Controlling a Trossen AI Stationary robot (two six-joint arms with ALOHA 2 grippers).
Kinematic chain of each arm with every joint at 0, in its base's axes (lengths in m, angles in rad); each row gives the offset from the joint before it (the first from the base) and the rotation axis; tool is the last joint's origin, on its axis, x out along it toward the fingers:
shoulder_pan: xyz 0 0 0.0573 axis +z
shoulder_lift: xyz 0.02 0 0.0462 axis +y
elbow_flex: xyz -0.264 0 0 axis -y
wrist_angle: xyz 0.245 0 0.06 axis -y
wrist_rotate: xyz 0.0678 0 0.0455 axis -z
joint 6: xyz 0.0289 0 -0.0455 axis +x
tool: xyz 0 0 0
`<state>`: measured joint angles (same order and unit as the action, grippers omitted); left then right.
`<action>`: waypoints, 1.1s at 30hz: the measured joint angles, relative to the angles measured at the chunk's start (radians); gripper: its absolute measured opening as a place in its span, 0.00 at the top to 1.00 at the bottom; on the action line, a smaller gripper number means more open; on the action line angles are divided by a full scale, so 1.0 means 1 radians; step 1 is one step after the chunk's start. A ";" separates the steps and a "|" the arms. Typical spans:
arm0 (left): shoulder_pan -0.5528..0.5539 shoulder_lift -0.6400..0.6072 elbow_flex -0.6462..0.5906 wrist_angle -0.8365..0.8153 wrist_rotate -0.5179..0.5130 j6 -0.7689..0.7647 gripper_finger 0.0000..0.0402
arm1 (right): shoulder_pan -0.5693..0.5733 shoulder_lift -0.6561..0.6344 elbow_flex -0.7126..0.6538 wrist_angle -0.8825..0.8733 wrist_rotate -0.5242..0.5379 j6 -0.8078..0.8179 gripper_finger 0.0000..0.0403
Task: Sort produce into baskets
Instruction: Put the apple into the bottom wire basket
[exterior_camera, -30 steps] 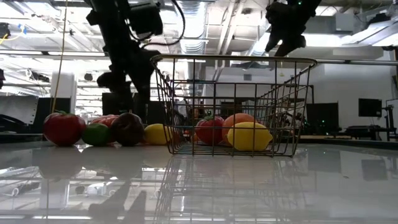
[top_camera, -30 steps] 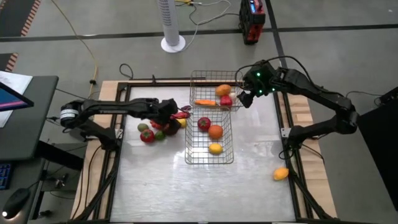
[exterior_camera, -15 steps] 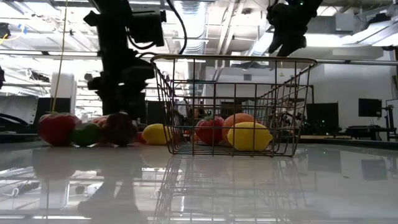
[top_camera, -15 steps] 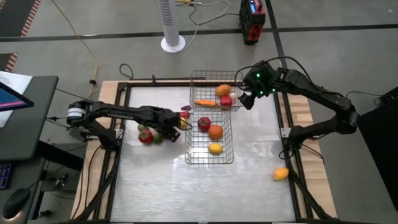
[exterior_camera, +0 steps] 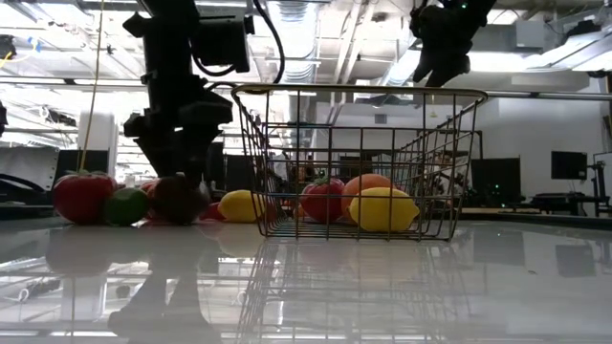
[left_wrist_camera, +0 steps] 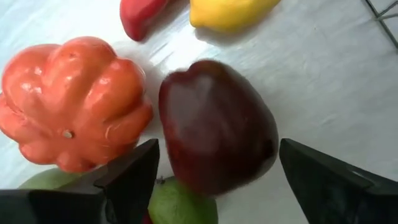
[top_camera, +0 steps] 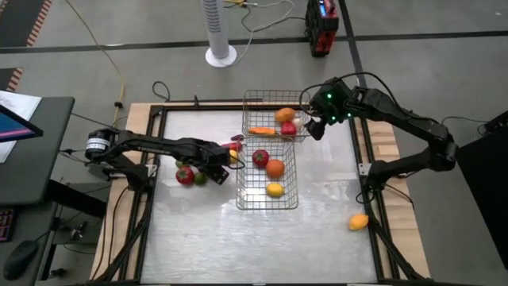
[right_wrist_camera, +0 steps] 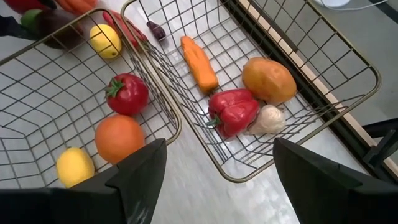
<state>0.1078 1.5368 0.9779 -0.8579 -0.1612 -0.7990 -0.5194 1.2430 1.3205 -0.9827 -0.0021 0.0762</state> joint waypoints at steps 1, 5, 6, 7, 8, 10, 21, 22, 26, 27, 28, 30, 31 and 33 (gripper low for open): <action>0.000 0.003 0.000 0.002 -0.001 0.002 0.18 | 0.000 0.000 0.000 0.000 0.000 0.000 0.20; 0.000 0.027 0.000 0.011 -0.002 0.034 0.12 | 0.000 0.000 0.000 0.001 -0.001 0.001 0.20; 0.000 0.037 0.000 0.013 -0.003 0.047 0.11 | 0.000 0.000 0.000 0.001 -0.001 0.001 0.20; 0.000 0.045 0.000 0.014 -0.004 0.055 0.11 | 0.000 0.000 0.000 0.001 -0.001 0.001 0.20; 0.000 0.054 0.000 0.012 -0.006 0.060 0.11 | 0.000 0.000 0.000 0.001 -0.001 0.001 0.20; 0.000 0.067 0.000 0.009 -0.011 0.070 0.12 | 0.000 0.000 0.000 0.001 -0.002 0.001 0.20; 0.018 0.069 0.000 0.000 -0.080 0.123 0.33 | 0.000 0.000 0.000 0.001 -0.002 0.002 0.20; 0.022 0.068 0.000 -0.001 -0.074 0.125 0.33 | 0.000 0.000 0.000 0.001 -0.002 0.002 0.20; 0.034 0.025 0.007 -0.031 -0.061 0.146 0.33 | 0.000 0.000 0.000 0.000 -0.002 0.002 0.20; 0.036 0.008 0.013 -0.039 -0.065 0.155 0.33 | 0.000 0.000 0.000 0.000 -0.002 0.001 0.20; 0.039 -0.010 0.021 -0.046 -0.072 0.162 0.33 | 0.000 0.000 0.000 0.000 -0.002 -0.002 0.20; 0.047 -0.056 0.035 -0.045 -0.079 0.180 0.33 | -0.009 0.000 0.000 0.001 -0.002 -0.006 0.20; 0.051 -0.082 0.042 -0.035 -0.079 0.194 0.33 | -0.014 0.000 0.000 0.003 -0.003 -0.006 0.20; 0.057 -0.129 0.057 -0.001 -0.067 0.239 0.33 | -0.028 0.000 0.000 0.004 -0.011 -0.007 0.20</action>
<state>0.1646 1.4081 1.0347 -0.8586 -0.2280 -0.5604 -0.5479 1.2430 1.3205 -0.9786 -0.0133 0.0696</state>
